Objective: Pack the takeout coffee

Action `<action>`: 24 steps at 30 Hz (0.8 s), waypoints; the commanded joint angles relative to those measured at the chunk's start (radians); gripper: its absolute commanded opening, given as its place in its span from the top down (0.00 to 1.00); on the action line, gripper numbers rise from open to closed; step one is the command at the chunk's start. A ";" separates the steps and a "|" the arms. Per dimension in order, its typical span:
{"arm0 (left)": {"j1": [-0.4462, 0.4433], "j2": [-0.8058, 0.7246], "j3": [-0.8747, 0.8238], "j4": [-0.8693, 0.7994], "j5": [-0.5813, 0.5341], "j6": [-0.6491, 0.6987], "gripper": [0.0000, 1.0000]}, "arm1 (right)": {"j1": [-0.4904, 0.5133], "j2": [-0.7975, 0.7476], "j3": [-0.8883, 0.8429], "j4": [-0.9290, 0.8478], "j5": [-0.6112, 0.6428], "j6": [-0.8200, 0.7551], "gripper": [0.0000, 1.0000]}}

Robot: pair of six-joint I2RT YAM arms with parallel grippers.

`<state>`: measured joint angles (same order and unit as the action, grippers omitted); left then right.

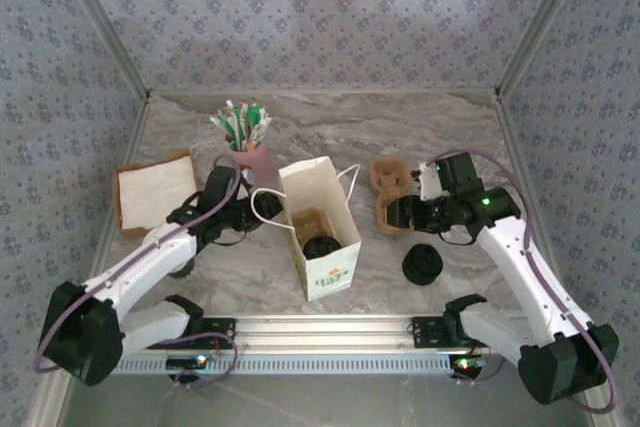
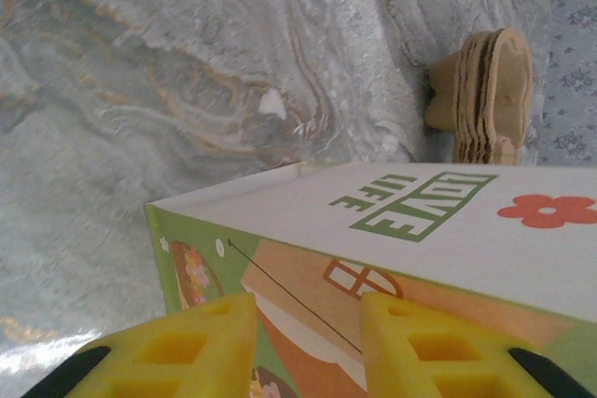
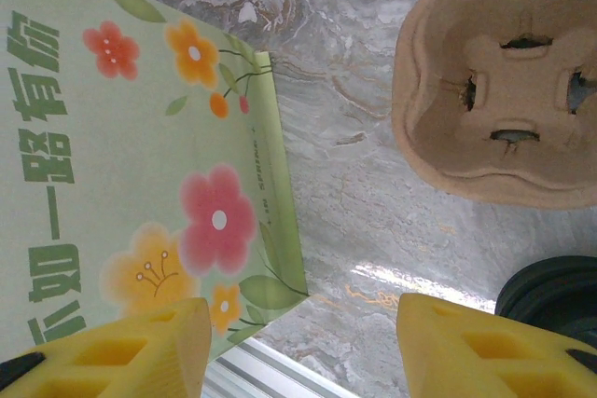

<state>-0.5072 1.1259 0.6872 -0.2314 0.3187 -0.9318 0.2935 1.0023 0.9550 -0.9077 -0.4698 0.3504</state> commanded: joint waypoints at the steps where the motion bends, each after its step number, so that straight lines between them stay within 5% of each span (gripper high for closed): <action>1: -0.007 0.051 0.065 0.066 0.022 0.040 0.66 | 0.003 0.006 0.014 0.003 -0.006 0.005 0.42; 14: 0.003 0.073 0.196 -0.112 -0.067 0.111 0.59 | -0.028 0.023 0.065 0.059 -0.006 -0.006 0.39; 24: 0.122 -0.018 0.371 -0.365 -0.123 0.225 0.26 | -0.114 0.178 0.283 0.161 -0.038 0.008 0.27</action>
<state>-0.4229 1.1389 0.9867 -0.4896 0.2211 -0.7666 0.1982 1.1419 1.1534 -0.8043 -0.4770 0.3546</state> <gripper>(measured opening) 0.711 0.727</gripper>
